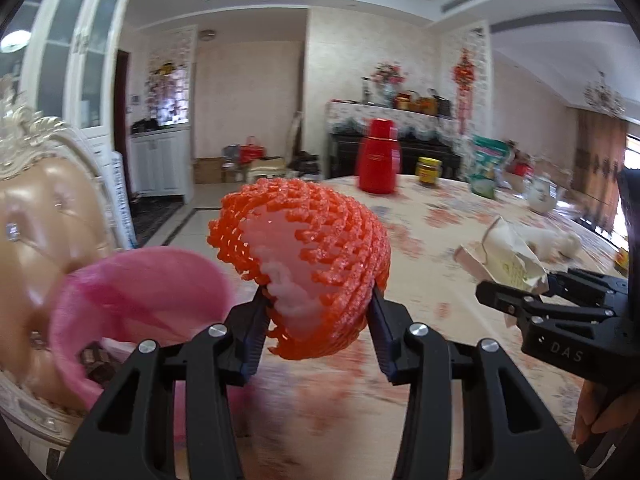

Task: Collect trash
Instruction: 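Carry the paper bag and orange net to the wastebasket and open both tools, then move both tools back over the table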

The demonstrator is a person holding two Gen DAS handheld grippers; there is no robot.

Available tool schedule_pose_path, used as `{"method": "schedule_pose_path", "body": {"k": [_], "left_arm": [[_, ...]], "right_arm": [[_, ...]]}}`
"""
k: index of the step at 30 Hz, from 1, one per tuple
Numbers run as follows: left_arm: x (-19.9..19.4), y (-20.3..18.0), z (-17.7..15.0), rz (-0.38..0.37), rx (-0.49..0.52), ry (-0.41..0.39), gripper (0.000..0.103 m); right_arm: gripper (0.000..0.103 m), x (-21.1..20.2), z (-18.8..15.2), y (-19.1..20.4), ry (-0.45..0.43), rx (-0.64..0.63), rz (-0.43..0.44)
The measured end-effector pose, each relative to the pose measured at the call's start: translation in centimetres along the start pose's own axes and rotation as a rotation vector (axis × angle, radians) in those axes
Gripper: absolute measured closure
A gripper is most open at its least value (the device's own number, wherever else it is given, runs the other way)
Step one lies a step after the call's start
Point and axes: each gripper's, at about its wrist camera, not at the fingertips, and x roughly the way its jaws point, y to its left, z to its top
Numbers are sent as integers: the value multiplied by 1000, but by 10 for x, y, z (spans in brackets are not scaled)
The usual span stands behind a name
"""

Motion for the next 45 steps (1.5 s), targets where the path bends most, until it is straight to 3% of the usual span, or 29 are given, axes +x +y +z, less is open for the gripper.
{"method": "schedule_pose_path", "body": {"k": [14,25,28,30,36,43,45], "left_arm": [[16,137,5,272,-90,41,56],[36,195,0,344,-151,83,47],[36,199,-2,369,-150,92,40],[31,199,-3,385,-156,84,32],[12,191,-1,388,-152,38,27],[0,156,5,336,-124,5,23],[-2,139,7,314,-111,-4,18]], "right_arm": [[58,75,45,118,23,-183,222],[56,113,59,168,38,-213,345],[44,117,61,178,35,-232,385],[38,112,61,178,14,-229,396],[38,79,56,156,-40,-247,350],[38,39,45,102,-75,-202,254],[38,26,42,84,-88,-183,219]]}}
